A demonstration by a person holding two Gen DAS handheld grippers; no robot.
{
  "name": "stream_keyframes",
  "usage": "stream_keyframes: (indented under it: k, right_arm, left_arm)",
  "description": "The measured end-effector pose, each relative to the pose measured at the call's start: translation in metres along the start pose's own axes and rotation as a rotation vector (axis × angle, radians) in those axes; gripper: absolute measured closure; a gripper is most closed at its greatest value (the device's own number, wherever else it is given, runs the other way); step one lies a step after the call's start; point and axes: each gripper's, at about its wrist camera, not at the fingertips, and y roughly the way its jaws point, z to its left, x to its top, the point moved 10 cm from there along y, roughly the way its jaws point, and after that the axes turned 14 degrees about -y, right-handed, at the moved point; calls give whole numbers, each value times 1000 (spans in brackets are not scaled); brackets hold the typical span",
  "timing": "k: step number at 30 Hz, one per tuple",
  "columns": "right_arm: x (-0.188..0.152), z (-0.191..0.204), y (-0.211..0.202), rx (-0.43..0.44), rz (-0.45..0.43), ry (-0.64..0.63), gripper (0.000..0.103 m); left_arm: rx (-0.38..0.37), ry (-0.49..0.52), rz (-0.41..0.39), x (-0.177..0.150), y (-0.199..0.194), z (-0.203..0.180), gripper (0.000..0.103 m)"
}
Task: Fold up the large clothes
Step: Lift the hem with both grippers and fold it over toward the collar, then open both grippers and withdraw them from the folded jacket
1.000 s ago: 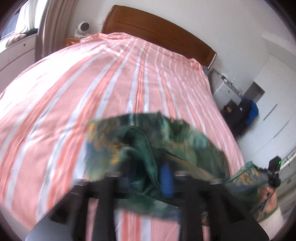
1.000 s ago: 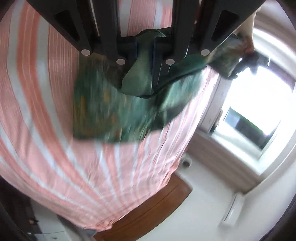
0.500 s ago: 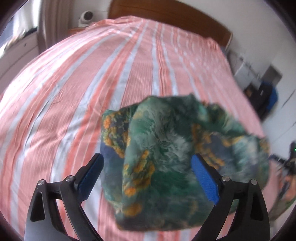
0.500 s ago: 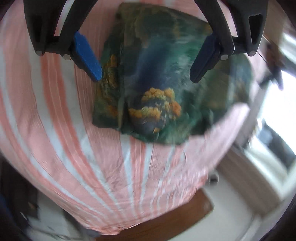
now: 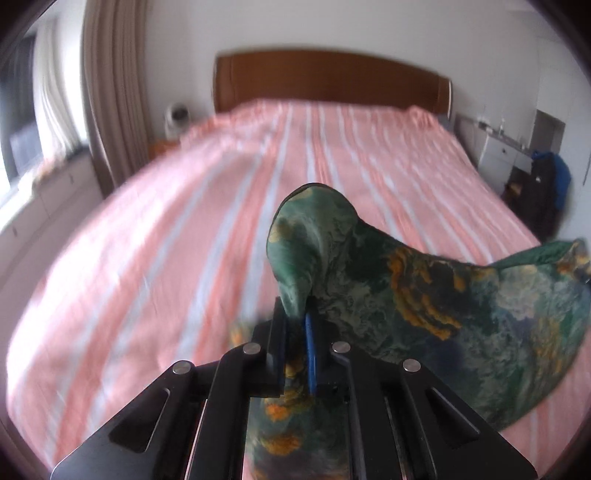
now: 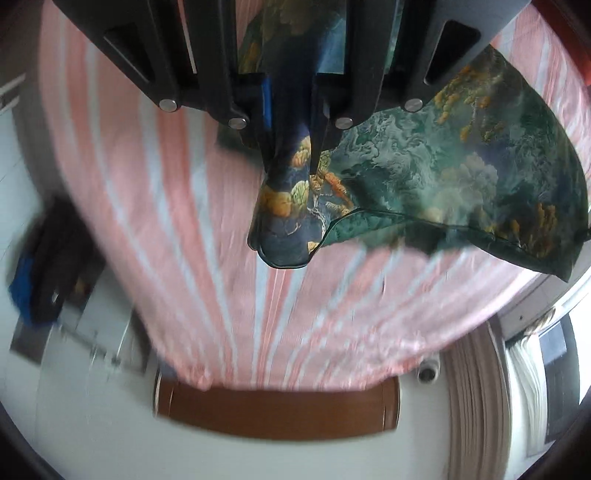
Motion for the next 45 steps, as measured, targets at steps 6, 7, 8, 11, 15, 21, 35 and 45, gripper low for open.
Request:
stream_keyframes:
  k: [6, 7, 8, 11, 15, 21, 35, 45]
  right_arm:
    - [53, -32, 43, -120, -71, 85, 90]
    - [52, -35, 58, -127, -67, 102, 90]
    - [49, -36, 81, -135, -55, 114, 90]
    - [28, -30, 141, -129, 14, 95, 90]
    - [-29, -11, 207, -15, 125, 146, 88]
    - [-38, -13, 209, 14, 120, 197, 81]
    - [-34, -58, 174, -5, 138, 368, 17]
    - [-40, 15, -15, 96, -172, 193, 8]
  left_arm:
    - [91, 26, -77, 26, 79, -11, 97]
    - [107, 24, -64, 24, 96, -8, 96]
    - [125, 30, -46, 19, 113, -4, 96]
    - [166, 20, 70, -28, 175, 26, 95]
    - [119, -29, 95, -73, 193, 41, 95]
    - [120, -29, 85, -71, 194, 38, 89]
    - [140, 15, -8, -41, 100, 2, 12]
    - [-126, 145, 153, -77, 89, -177, 6]
